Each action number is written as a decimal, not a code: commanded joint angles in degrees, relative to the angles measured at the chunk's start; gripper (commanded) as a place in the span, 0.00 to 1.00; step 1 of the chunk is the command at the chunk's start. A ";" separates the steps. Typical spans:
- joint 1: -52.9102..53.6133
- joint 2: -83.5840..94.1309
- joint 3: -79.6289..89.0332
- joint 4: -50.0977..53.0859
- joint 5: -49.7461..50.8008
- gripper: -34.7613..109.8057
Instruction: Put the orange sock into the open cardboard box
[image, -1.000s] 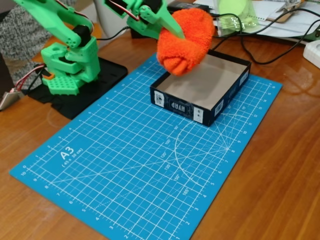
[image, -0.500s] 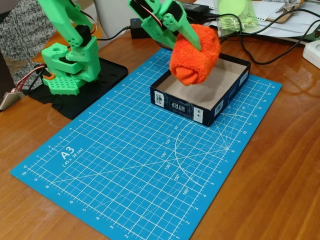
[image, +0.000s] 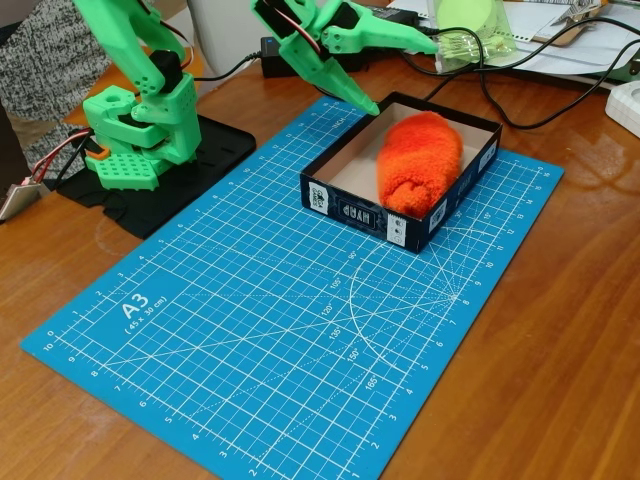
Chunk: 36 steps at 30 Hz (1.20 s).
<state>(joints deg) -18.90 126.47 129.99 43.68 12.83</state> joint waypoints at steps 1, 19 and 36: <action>1.85 9.32 7.12 -0.09 -3.60 0.57; 18.54 59.59 43.33 17.67 -24.35 0.55; 18.37 66.88 46.93 16.88 -12.83 0.24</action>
<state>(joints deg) -0.35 192.39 176.13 59.94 -0.35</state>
